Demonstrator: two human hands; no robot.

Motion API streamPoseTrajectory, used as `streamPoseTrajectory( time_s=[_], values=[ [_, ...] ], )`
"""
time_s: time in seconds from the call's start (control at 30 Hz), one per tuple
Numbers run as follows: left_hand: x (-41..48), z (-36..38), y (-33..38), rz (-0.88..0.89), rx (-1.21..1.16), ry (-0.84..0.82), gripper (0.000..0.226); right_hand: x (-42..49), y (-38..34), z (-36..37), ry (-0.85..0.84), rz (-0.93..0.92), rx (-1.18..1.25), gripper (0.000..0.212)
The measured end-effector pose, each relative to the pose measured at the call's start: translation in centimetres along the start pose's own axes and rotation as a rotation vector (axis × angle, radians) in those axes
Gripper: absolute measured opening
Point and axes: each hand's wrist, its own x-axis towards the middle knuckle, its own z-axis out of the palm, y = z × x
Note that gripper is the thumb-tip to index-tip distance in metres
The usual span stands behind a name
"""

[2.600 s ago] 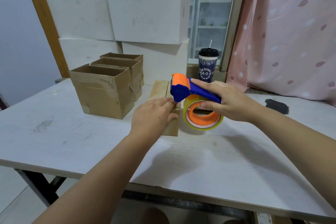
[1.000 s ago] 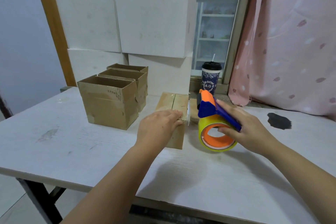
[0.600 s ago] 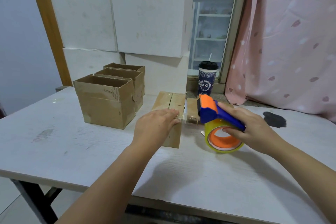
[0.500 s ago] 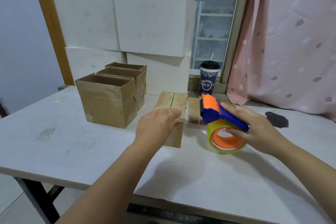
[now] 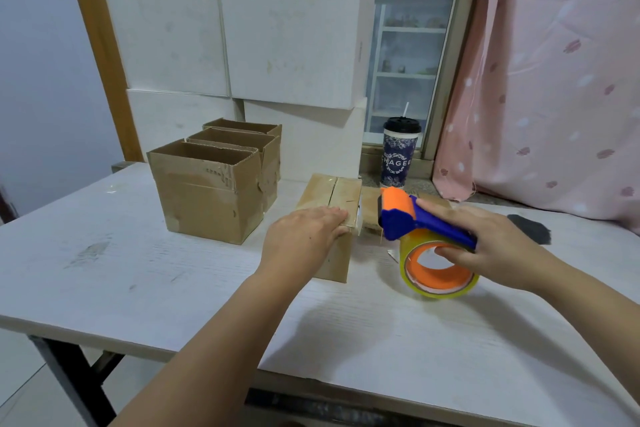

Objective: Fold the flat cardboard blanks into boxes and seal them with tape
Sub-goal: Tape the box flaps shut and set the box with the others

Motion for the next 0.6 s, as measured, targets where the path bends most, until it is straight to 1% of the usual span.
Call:
streamPoseTrajectory(
  time_s=[0.07, 0.17, 0.27, 0.33, 0.43, 0.5, 0.6],
  values=[
    [0.2, -0.1, -0.1, 0.005, 0.008, -0.008, 0.040, 0.4, -0.1, -0.1, -0.032, -0.020, -0.085, 0.082],
    [0.1, -0.1, -0.3, 0.004, 0.003, -0.007, 0.039, 0.4, 0.2, -0.5, -0.126, -0.012, -0.179, 0.082],
    [0.0, 0.1, -0.3, -0.009, -0.018, 0.023, 0.038, 0.1, 0.3, -0.8, -0.104, -0.007, -0.140, 0.079],
    [0.0, 0.3, -0.3, -0.005, -0.024, 0.038, 0.039, 0.1, 0.1, -0.8, -0.122, -0.018, -0.156, 0.076],
    [-0.1, 0.2, -0.3, 0.017, -0.015, 0.050, 0.039, 0.4, -0.7, -0.6, -0.176, -0.032, -0.250, 0.076],
    [-0.2, 0.0, -0.4, 0.020, -0.030, 0.056, 0.039, 1.0, -1.6, -0.8, -0.173, -0.026, -0.320, 0.079],
    [-0.5, -0.1, -0.2, 0.034, -0.050, 0.058, 0.042, 1.9, -2.8, -1.7, -0.173, 0.012, -0.349, 0.079]
  ],
)
